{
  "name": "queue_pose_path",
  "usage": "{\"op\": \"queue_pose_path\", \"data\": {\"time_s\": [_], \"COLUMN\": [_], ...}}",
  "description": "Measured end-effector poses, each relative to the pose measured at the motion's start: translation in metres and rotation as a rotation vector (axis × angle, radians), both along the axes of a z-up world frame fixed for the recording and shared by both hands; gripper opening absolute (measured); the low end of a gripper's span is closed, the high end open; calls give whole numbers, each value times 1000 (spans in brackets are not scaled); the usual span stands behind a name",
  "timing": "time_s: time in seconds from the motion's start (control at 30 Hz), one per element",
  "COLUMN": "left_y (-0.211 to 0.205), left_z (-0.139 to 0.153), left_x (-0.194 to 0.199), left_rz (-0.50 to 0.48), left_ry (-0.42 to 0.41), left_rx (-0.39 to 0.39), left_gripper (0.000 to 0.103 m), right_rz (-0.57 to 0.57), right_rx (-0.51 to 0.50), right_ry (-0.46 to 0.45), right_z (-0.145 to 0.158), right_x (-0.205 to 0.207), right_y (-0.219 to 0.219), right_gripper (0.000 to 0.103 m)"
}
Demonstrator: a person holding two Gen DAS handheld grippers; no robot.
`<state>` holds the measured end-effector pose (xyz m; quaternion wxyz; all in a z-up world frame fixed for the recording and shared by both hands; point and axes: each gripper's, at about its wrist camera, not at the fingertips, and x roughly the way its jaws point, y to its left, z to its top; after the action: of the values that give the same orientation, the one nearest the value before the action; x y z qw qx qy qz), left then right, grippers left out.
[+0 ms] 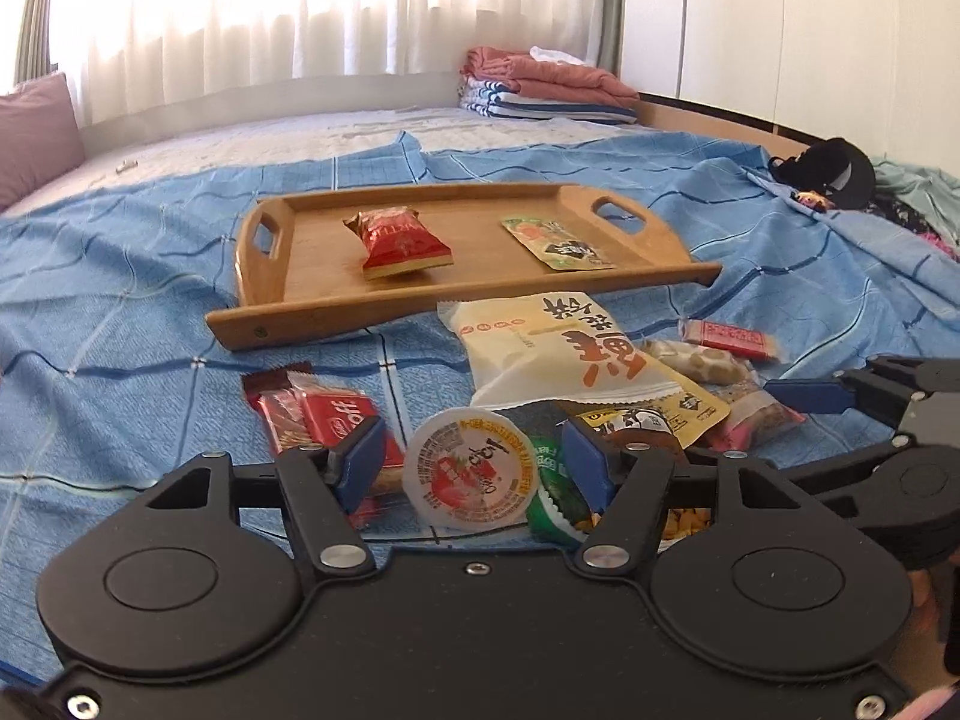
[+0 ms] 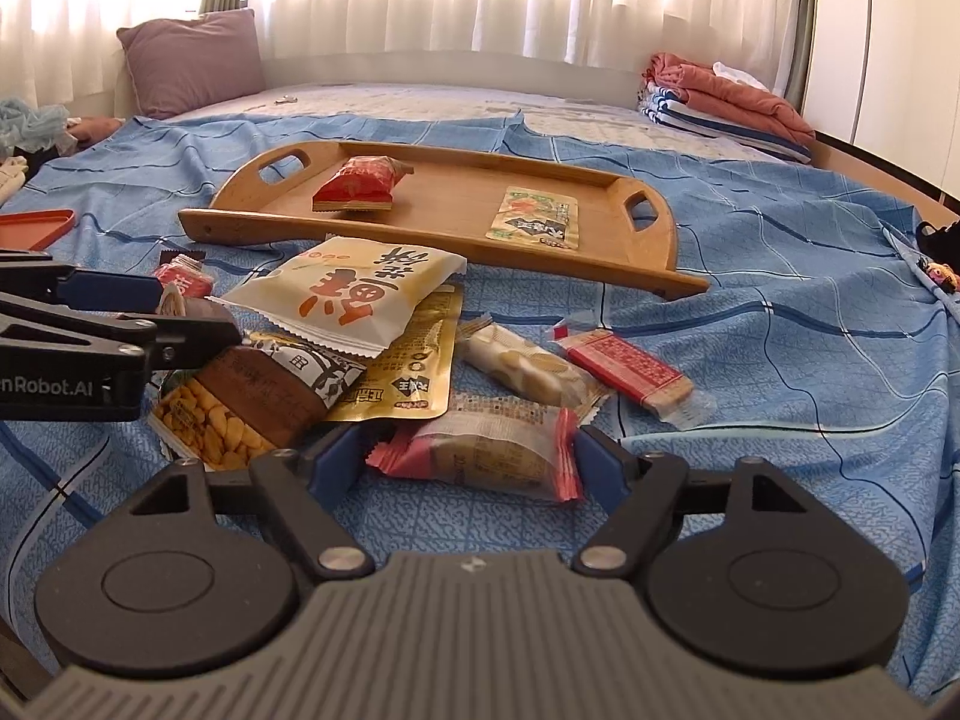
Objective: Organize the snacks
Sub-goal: 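Move both tools back to the snack pile, then grasp the round pudding cup with the left gripper while the right grasps the wrapped pastry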
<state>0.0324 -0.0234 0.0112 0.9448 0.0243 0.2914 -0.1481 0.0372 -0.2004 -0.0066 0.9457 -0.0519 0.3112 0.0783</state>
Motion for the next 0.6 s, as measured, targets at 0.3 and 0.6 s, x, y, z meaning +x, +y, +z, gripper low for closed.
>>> {"op": "queue_pose_path", "data": {"time_s": [0.3, 0.6], "left_y": [11, 5], "left_z": [6, -2], "left_x": [-8, -7], "left_rz": [27, 42], "left_ry": [21, -2], "left_rx": [-41, -2], "left_gripper": [44, 51], "right_rz": [-6, -6], "right_rx": [21, 28], "right_ry": [-10, -17], "right_z": [-5, -8], "right_x": [0, 0], "right_y": [0, -1], "right_gripper": [89, 90]}}
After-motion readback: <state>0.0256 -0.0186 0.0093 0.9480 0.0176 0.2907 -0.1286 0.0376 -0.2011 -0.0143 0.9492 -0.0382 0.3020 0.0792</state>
